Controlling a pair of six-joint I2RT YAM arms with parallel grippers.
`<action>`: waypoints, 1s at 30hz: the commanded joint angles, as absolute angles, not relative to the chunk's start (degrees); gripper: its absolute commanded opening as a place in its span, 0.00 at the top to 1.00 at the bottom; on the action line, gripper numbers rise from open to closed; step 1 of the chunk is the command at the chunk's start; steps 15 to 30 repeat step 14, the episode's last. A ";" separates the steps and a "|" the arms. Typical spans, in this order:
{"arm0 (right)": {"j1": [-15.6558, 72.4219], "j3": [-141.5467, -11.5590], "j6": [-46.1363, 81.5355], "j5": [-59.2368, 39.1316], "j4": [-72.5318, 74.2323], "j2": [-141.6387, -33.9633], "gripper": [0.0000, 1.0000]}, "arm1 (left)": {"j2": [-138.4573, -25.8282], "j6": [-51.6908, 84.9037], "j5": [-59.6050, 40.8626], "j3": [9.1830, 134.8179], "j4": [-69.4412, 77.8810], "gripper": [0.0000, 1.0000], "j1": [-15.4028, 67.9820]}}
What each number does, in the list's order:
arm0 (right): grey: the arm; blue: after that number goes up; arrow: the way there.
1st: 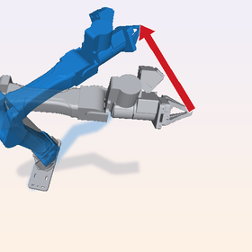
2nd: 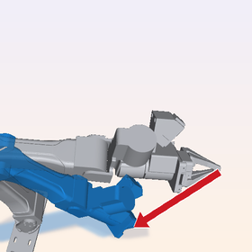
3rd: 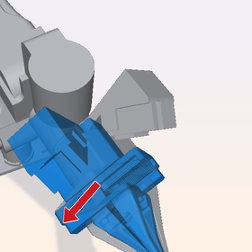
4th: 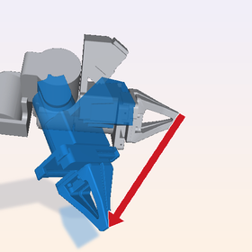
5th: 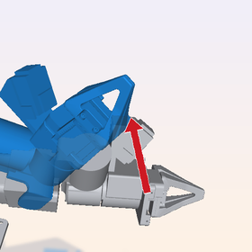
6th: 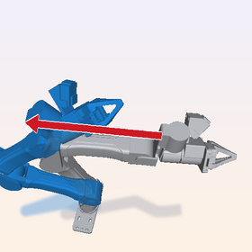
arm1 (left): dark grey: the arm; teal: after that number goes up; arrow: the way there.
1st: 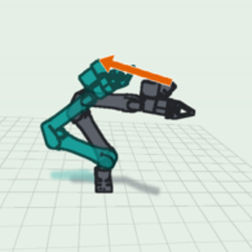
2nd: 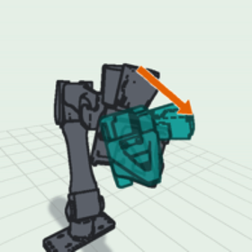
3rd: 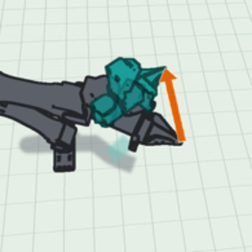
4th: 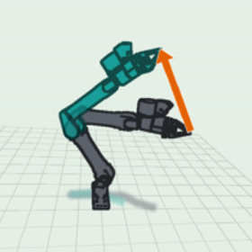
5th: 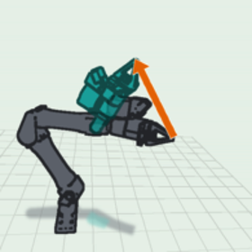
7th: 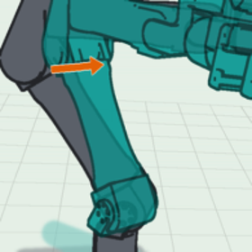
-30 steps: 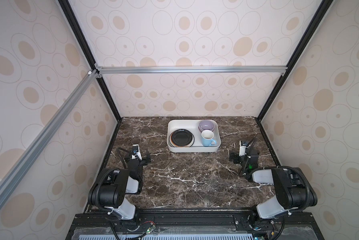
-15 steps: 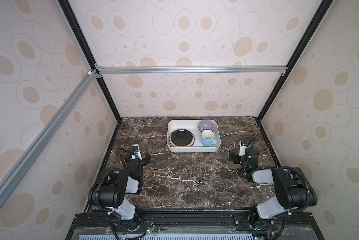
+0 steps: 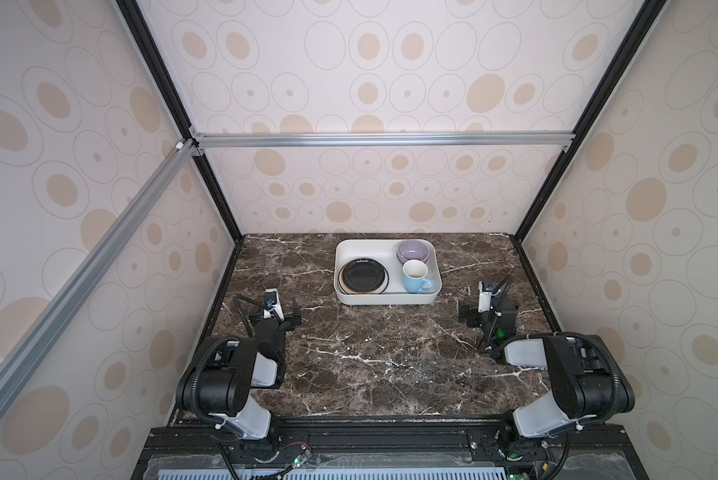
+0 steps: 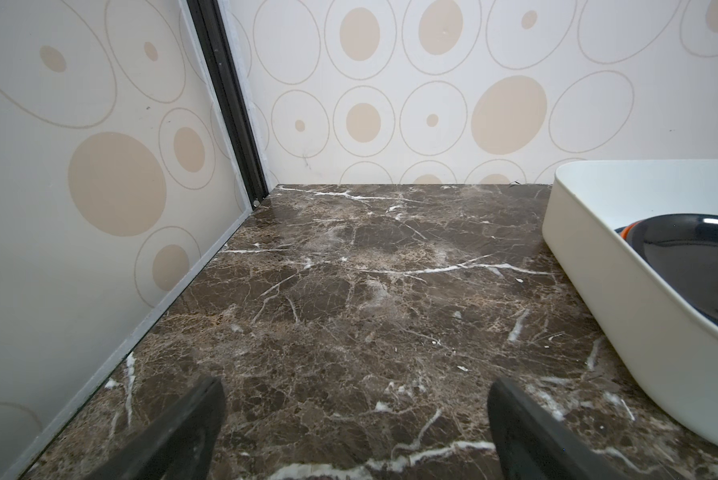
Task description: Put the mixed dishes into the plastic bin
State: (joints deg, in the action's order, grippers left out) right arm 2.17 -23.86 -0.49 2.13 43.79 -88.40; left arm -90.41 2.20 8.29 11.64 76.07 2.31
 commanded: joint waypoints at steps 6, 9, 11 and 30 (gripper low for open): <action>2.33 -24.37 -1.05 2.55 44.96 -88.01 0.00 | -90.79 1.24 8.32 13.54 76.64 0.01 2.33; 2.37 -24.37 -1.10 2.55 44.94 -88.05 0.00 | -90.79 1.23 8.30 13.54 76.64 0.01 2.20; 2.36 -24.35 -1.06 2.55 45.00 -88.05 0.00 | -90.63 1.23 8.26 13.34 76.92 0.01 2.20; 2.35 -24.40 -1.07 2.55 44.98 -88.05 0.00 | -90.44 1.14 8.35 13.01 77.50 0.01 2.27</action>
